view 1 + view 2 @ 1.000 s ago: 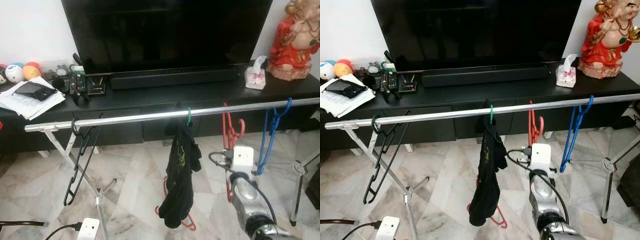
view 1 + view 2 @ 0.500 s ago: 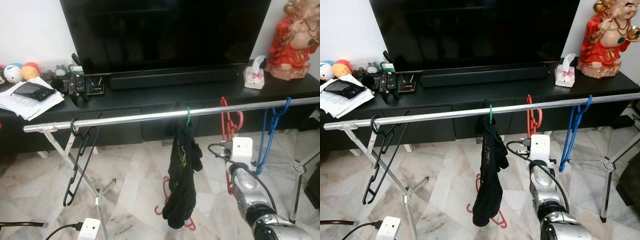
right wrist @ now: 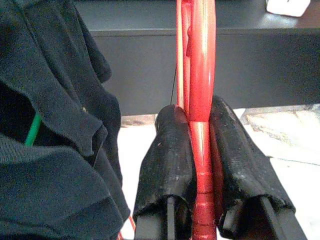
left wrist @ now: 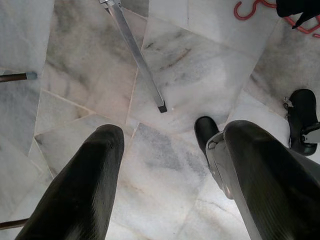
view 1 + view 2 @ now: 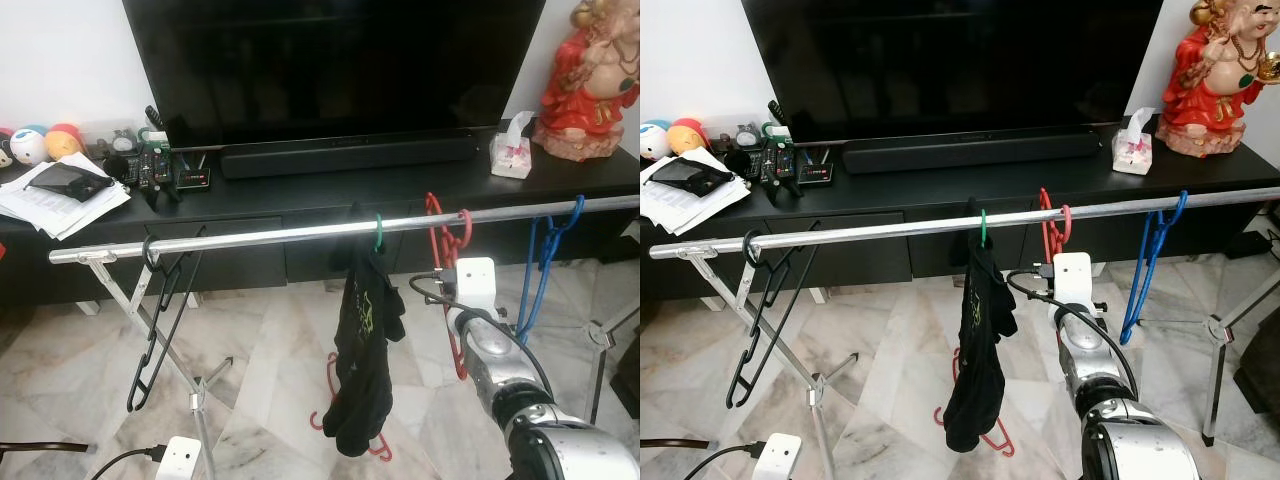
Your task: Hang hanger
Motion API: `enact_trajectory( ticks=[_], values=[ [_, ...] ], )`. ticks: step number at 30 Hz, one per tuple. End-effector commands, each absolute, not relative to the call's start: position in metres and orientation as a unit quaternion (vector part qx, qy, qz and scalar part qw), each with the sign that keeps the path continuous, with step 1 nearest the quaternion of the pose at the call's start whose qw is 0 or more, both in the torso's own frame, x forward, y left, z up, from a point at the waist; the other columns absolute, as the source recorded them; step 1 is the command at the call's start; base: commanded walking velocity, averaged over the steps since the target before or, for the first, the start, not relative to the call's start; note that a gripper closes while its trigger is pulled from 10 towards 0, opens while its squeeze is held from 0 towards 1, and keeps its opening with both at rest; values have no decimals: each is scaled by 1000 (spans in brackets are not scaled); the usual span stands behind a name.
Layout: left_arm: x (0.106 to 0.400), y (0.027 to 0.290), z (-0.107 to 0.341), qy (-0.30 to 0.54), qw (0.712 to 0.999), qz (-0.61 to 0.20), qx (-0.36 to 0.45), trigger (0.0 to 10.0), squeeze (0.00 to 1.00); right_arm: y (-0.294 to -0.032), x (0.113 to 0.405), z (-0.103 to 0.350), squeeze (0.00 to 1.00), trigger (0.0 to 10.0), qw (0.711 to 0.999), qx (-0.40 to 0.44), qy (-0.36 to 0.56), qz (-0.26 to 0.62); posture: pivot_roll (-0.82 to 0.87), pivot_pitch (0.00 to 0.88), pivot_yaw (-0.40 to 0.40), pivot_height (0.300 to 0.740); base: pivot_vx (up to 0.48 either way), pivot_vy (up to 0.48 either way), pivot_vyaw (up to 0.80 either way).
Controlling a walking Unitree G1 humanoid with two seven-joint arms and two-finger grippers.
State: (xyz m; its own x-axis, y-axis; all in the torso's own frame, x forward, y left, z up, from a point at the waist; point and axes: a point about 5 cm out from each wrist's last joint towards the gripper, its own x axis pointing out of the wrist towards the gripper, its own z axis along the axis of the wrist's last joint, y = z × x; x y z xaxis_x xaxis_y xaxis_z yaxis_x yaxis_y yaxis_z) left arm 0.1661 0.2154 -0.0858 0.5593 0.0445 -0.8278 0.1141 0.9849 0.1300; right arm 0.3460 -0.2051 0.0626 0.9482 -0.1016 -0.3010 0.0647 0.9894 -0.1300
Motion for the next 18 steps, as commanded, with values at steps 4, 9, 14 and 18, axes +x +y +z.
enact_trajectory(
  ticks=[4, 9, 14, 18],
  values=[
    [160, 218, -88, 478, 874, -22, 88, 10000, 0, -209, 355, 74, 0, 10000, 984, -65, 160, -43, -22, 0, 15, 740, 0, 0, 0],
    [159, 218, -88, 480, 873, -23, 87, 10000, 0, -209, 359, 79, 0, 10000, 982, -70, 168, -41, -19, 0, 15, 740, 0, 0, 0],
    [159, 218, -88, 480, 873, -24, 87, 10000, 0, -206, 361, 78, 0, 10000, 977, -75, 197, -31, -16, 0, 16, 740, 0, 0, 0],
    [159, 219, -88, 480, 873, -22, 87, 10000, 0, -205, 361, 78, 0, 10000, 976, -66, 204, -31, -14, 0, 15, 740, 0, 0, 0]
  ],
)
